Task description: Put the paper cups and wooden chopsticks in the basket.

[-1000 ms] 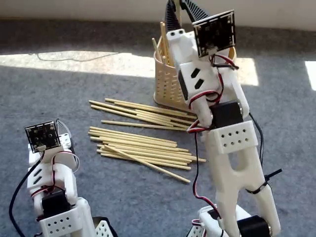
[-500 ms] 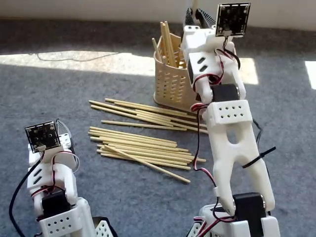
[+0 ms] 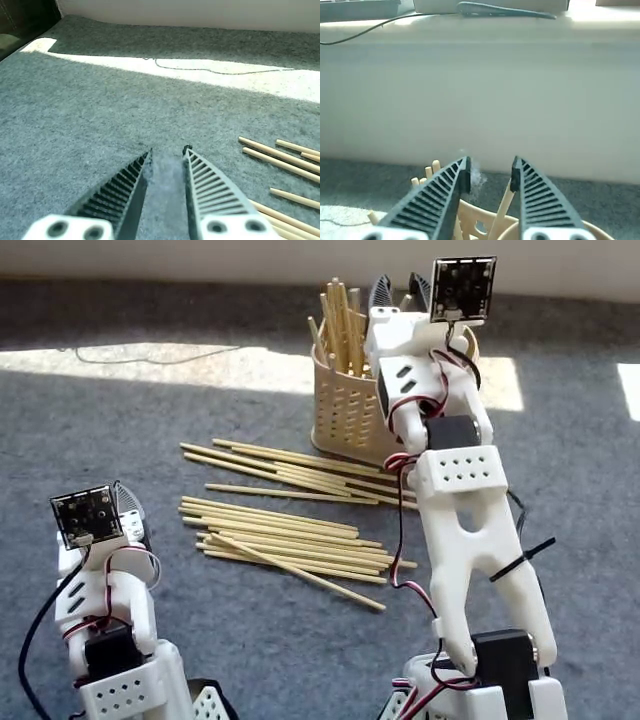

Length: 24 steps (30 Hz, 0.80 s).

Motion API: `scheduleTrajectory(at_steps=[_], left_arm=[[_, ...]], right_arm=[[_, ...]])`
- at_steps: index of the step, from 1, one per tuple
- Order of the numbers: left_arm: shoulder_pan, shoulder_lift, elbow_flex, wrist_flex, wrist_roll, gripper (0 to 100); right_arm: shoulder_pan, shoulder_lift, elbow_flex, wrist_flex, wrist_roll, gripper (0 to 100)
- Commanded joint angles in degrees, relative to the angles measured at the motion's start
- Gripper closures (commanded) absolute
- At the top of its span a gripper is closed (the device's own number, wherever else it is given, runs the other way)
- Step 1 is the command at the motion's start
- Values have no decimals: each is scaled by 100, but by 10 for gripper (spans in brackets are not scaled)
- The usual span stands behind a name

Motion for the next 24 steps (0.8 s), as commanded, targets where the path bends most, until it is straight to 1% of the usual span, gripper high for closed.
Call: scheduleTrajectory(at_steps=[1,6,8,11,15,17,24], left_arm=[[-40,-40,-22,-18,18,889],[-40,-40,-22,-18,18,889],[-40,-40,-22,-18,18,889],[-40,-40,-22,-18,18,889],[-40,-40,-22,-18,18,889],[-40,-40,-22,-18,18,889],[-31,-40,-22,-18,18,889]], right_arm=[[-84,-119,-75,400,-35,860],[-215,-743,-48,637,-26,861],[-295,-1156,-40,813,246,861],[-611,-1648,-40,1552,738,898],[-989,-2229,-31,2571,1020,990],[-1077,-2448,-22,3090,1196,993],[-1051,-2897,-13,4901,1204,992]])
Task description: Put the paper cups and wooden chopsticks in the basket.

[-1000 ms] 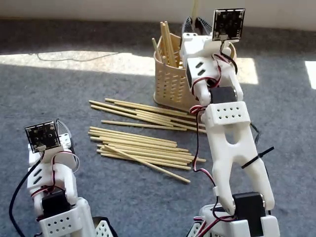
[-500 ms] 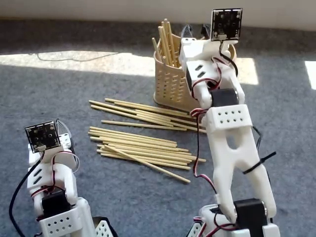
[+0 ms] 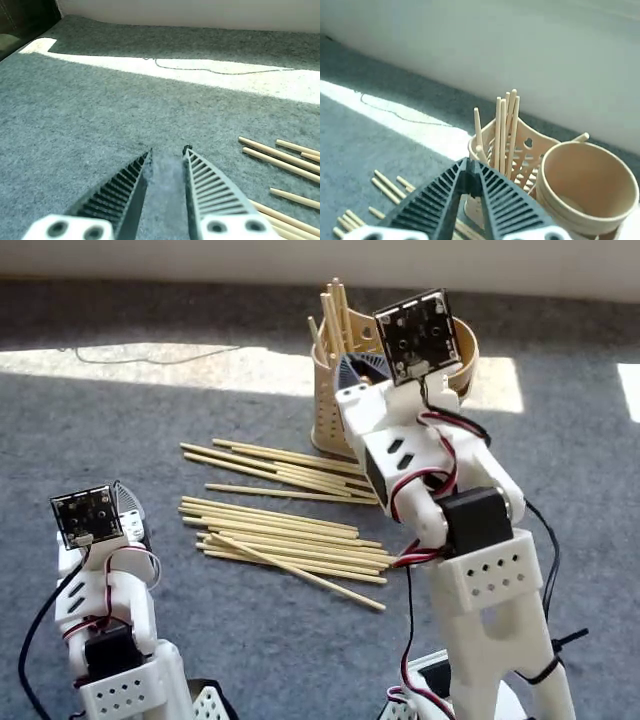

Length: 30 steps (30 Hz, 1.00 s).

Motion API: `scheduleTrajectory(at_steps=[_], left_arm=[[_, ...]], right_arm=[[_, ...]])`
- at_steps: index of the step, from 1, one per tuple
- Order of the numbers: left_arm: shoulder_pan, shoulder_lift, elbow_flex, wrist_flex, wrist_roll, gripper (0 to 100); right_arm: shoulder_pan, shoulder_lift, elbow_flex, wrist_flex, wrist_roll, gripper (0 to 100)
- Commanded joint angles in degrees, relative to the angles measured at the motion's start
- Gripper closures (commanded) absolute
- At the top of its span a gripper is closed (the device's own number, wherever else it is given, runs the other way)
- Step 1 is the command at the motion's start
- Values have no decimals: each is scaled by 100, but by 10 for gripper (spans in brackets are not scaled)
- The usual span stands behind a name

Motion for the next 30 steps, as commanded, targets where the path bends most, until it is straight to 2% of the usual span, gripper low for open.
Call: scheduleTrajectory(at_steps=[1,5,10,13,19,25,30], left_arm=[[-22,-40,-22,-18,18,889],[-4,-40,-22,0,18,889],[4,-40,-22,0,18,888],[4,-40,-31,-9,18,888],[110,-40,-145,-9,-9,887],[760,4,-558,114,-809,887],[1446,4,-1235,1073,-1582,887]], right_arm=[[-48,-277,4,989,97,992],[57,-435,426,1631,97,992],[927,-971,1534,1525,97,993],[1297,-1376,2501,989,97,993],[1552,-2343,4497,-497,88,993],[1833,-3108,6088,-1956,-369,993],[2026,-3380,6677,-2519,-396,992]])
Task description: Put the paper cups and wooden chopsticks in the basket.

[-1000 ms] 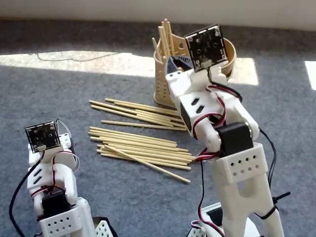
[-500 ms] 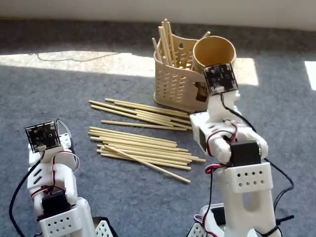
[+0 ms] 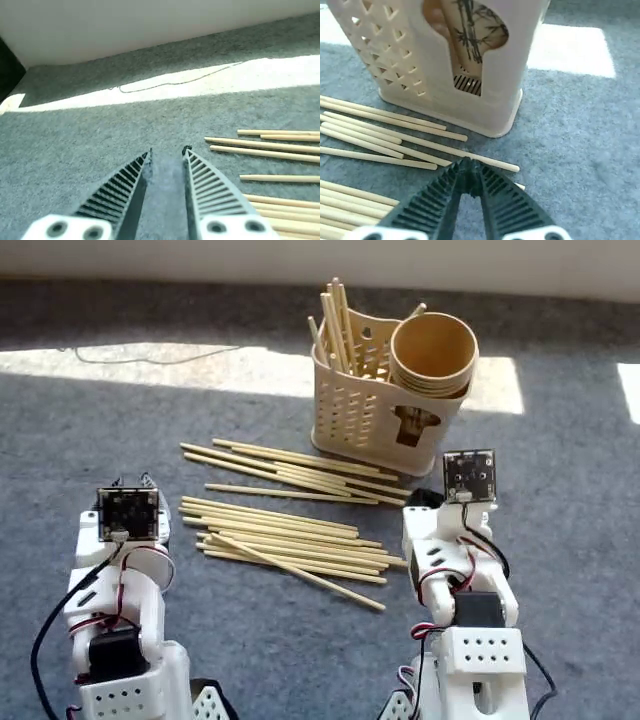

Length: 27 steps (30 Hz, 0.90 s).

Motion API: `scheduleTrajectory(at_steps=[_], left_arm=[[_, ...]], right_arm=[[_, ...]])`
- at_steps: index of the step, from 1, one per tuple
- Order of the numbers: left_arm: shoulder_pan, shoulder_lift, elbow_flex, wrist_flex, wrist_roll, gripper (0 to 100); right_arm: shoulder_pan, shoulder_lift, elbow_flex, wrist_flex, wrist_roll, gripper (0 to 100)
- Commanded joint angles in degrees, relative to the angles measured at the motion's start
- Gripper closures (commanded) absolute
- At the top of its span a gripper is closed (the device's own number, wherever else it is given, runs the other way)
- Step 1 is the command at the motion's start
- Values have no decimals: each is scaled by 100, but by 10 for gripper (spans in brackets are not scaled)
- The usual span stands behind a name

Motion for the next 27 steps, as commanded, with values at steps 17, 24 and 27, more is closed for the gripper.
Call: scheduleTrajectory(at_steps=[17,24,27], left_arm=[[2053,215,-1903,2409,-1846,887],[2387,2290,-2589,2453,-2637,886],[2519,3081,-2835,2453,-2848,837]], right_arm=[[84,-233,207,-418,-62,990],[92,-233,189,-418,-62,990],[101,-242,171,-418,-62,990]])
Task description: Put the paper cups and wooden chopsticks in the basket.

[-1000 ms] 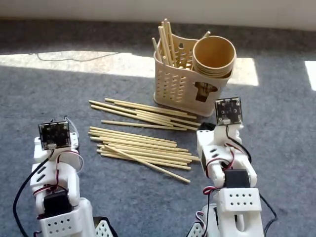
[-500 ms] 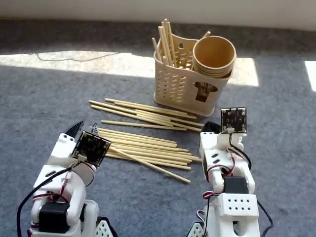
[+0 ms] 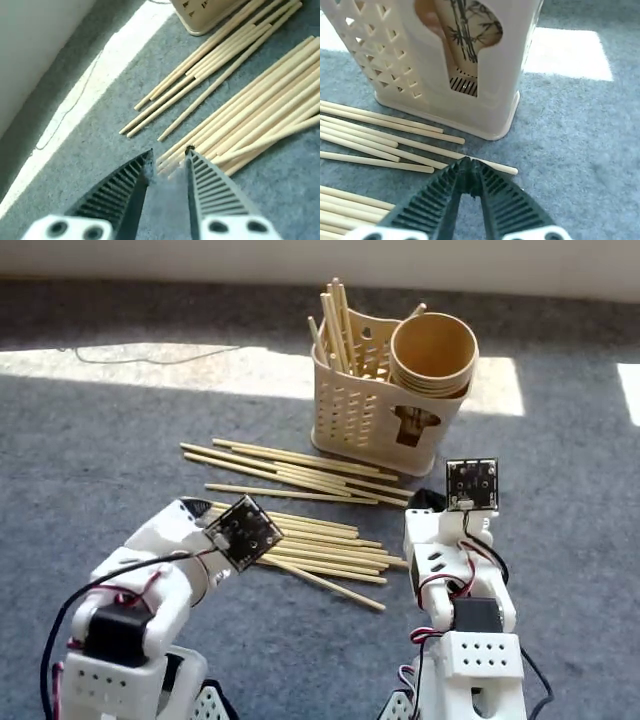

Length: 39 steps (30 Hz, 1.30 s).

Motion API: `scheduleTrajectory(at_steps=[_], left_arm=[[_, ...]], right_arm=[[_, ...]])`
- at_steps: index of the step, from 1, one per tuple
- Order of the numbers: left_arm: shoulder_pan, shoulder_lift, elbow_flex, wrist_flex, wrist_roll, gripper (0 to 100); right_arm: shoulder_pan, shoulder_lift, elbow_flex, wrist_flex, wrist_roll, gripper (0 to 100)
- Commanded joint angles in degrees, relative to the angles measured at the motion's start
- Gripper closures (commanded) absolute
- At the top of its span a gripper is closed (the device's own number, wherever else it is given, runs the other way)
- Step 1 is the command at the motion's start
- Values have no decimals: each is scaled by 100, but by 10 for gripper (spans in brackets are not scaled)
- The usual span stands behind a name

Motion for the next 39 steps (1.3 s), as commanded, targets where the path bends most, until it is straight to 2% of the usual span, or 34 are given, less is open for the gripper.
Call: scheduleTrajectory(at_steps=[1,5,16,21,27,39], left_arm=[[259,1297,-629,26,-299,821],[365,1868,-884,18,-492,816],[857,3231,-980,-53,-1248,816],[875,3978,-1402,-70,-1310,816],[1367,4892,-1666,-79,-1319,816],[1587,6501,-1657,-1336,-1292,842]], right_arm=[[84,-145,-66,-154,-97,990],[391,-145,-66,-154,-422,988],[787,-136,-66,-163,-466,988],[998,-136,-66,-163,-607,988],[998,-136,-75,-163,-607,988],[998,-136,-75,-163,-607,988]])
